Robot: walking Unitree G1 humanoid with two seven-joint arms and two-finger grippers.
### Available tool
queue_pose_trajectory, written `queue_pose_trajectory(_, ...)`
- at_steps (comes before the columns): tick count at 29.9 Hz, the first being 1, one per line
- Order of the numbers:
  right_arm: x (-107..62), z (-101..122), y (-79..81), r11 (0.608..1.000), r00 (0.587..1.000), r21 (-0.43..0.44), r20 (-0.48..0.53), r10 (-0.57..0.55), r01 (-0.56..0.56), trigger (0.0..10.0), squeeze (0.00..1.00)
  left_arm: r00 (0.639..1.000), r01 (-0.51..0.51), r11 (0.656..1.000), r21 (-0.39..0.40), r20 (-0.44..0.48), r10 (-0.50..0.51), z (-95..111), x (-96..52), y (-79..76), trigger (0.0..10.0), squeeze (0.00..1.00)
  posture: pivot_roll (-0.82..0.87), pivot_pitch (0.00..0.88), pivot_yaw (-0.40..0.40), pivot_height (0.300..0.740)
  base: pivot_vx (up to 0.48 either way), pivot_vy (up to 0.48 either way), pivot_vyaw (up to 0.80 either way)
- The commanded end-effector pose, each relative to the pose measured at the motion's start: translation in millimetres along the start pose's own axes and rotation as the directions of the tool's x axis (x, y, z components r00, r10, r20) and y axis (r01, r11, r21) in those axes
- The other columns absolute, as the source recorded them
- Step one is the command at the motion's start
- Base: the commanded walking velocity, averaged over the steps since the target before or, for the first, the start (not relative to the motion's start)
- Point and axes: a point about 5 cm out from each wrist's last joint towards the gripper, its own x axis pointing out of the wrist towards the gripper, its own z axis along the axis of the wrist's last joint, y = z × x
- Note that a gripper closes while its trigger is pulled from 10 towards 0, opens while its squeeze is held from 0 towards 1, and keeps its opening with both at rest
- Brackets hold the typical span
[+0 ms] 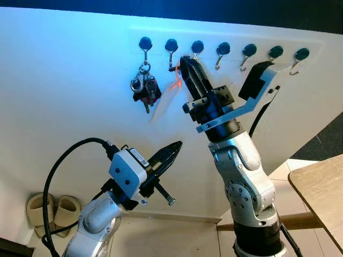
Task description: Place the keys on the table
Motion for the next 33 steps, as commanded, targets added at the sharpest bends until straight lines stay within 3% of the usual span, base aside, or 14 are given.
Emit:
queue_pose_trajectory(1, 2.4, 0, 3.8, 1.0, 1.0, 0.008, 0.008, 0.024, -0.024, 7.0, 0.0, 1.0, 0.024, 1.0, -0.001, -0.001, -0.024, 2, -0.4, -3.9, 10.0, 0.0, 0.08, 0.168, -0.047, 0.74, 0.0, 0.0, 0.0)
queue_pose_trajectory(2, 3.0, 1, 4.0, 1.0, 1.0, 0.009, 0.008, 0.025, -0.025, 7.0, 0.0, 1.0, 0.024, 1.0, -0.002, 0.0, -0.024, 2, -0.4, -3.9, 10.0, 0.0, 0.08, 0.168, -0.046, 0.74, 0.0, 0.0, 0.0)
queue_pose_trajectory(3, 4.5, 0, 4.9, 0.999, 1.0, 0.011, 0.005, 0.031, -0.031, 10.0, 0.0, 1.0, 0.024, 1.0, -0.001, 0.0, -0.024, 2, -0.2, -3.9, 10.0, 0.0, 0.08, 0.168, -0.046, 0.74, 0.0, 0.0, 0.0)
queue_pose_trajectory(10, 10.8, -8, 5.7, 0.999, 0.998, 0.024, -0.043, 0.036, -0.035, 10.0, 0.0, 1.0, 0.025, 1.0, 0.0, 0.002, -0.025, 2, 0.6, -3.9, 10.0, 0.0, 0.08, 0.17, -0.049, 0.74, 0.0, 0.0, 0.0)
queue_pose_trajectory(20, 8.2, -26, -4.5, 0.996, 0.986, 0.082, -0.164, -0.03, 0.044, 10.0, 0.0, 0.999, 0.032, 0.999, -0.005, -0.001, -0.032, 1, 1.2, -5.4, 10.0, 0.0, 0.08, 0.169, -0.048, 0.74, 0.0, 0.0, 0.0)
queue_pose_trajectory(33, 10.6, -18, -8.3, 0.998, 0.993, 0.058, -0.118, -0.026, 0.033, 10.0, 0.0, 0.999, 0.033, 0.999, -0.006, 0.006, -0.033, 2, 1.7, -5.7, 10.0, 0.0, 0.08, 0.163, -0.048, 0.74, 0.0, 0.0, 0.0)
